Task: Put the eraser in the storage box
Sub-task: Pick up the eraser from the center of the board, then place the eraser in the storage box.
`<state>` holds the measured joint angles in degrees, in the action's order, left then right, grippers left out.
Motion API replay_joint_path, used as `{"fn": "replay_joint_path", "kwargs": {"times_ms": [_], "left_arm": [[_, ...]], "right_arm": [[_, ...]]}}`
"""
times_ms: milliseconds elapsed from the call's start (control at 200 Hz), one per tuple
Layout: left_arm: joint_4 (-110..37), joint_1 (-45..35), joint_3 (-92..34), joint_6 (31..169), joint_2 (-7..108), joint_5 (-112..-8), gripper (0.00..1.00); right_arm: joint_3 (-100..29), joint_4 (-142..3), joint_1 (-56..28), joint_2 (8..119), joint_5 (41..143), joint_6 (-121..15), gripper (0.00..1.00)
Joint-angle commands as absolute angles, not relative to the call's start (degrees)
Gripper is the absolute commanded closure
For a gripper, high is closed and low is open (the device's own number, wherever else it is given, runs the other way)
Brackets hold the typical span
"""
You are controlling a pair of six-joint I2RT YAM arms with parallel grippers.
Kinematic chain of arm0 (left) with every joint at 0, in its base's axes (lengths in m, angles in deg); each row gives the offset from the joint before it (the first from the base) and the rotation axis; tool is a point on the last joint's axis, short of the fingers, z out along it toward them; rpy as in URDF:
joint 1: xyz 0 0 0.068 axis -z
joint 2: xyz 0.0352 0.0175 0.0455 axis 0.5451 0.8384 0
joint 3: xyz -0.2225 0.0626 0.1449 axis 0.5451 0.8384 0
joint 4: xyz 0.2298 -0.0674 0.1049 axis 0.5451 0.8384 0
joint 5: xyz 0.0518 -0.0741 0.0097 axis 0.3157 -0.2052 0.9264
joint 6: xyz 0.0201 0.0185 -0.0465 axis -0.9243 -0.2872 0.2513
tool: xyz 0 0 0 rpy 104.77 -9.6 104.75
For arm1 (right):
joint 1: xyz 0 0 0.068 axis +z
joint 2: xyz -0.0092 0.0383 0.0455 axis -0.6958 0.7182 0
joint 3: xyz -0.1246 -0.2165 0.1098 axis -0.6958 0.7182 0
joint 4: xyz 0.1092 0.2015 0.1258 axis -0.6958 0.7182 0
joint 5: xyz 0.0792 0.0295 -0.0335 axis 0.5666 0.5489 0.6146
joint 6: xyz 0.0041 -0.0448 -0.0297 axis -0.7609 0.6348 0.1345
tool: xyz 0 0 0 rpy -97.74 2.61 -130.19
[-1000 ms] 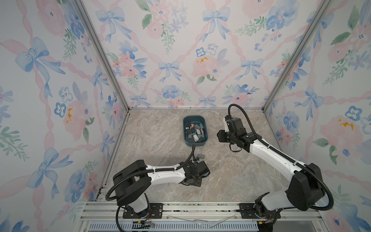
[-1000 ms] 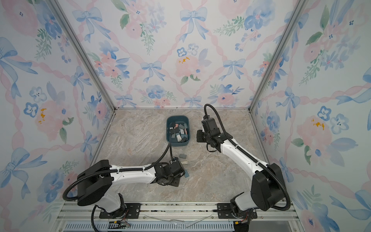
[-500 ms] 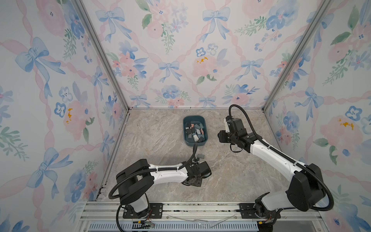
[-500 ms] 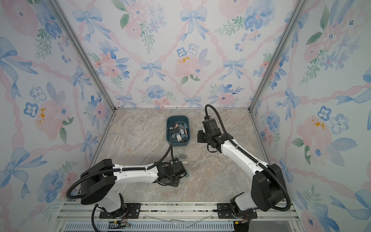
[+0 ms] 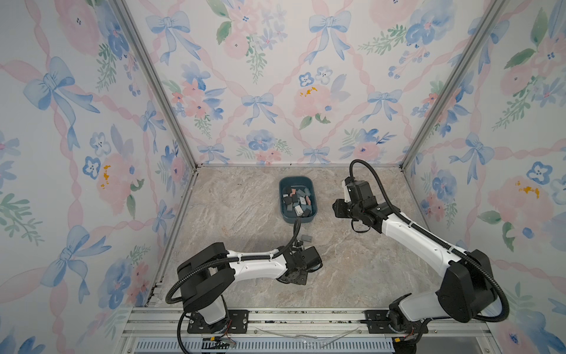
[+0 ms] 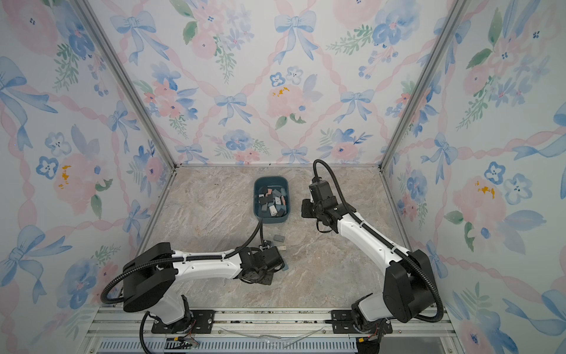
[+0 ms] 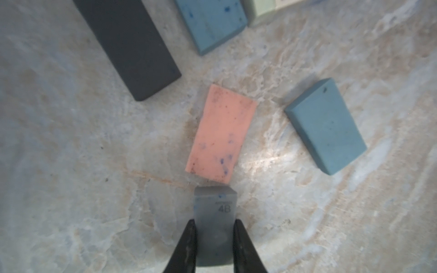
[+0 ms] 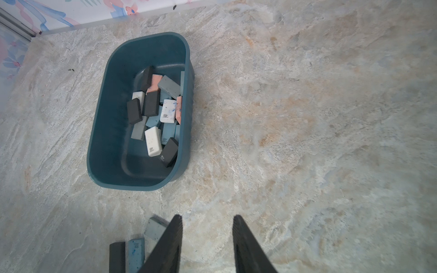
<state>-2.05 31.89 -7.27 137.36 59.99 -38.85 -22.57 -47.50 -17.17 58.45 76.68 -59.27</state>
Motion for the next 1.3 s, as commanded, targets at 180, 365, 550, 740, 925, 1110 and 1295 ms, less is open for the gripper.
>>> {"fn": "replay_joint_path", "kwargs": {"times_ms": [180, 365, 550, 740, 925, 1110, 1295], "left_arm": [[0.74, 32.20, -7.94, 138.19, 57.89, -36.21, 0.75], [0.76, 31.90, -8.47, 138.20, 55.45, -35.94, 0.75], [0.66, 29.39, -9.73, 136.34, 51.26, -35.12, 0.74], [0.66, 22.25, -14.86, 130.64, 48.90, -35.74, 0.72], [0.59, 15.59, -23.08, 122.72, 52.12, -36.70, 0.70], [0.65, 10.70, -31.12, 117.51, 59.11, -41.14, 0.70], [0.57, 6.79, -41.01, 113.41, 69.17, -45.08, 0.71]], "right_arm": [[-21.86, -47.67, -18.25, 56.71, 76.32, -59.71, 0.61], [-22.11, -47.32, -18.38, 56.62, 76.60, -59.71, 0.61], [-22.74, -46.52, -18.48, 56.64, 76.88, -59.28, 0.61], [-22.74, -46.43, -18.64, 56.47, 77.45, -59.34, 0.61], [-21.69, -47.66, -18.69, 56.33, 78.27, -60.06, 0.61], [-21.40, -47.81, -18.75, 55.53, 79.22, -60.19, 0.61], [-20.30, -47.69, -18.77, 54.58, 79.22, -60.74, 0.61]]}}
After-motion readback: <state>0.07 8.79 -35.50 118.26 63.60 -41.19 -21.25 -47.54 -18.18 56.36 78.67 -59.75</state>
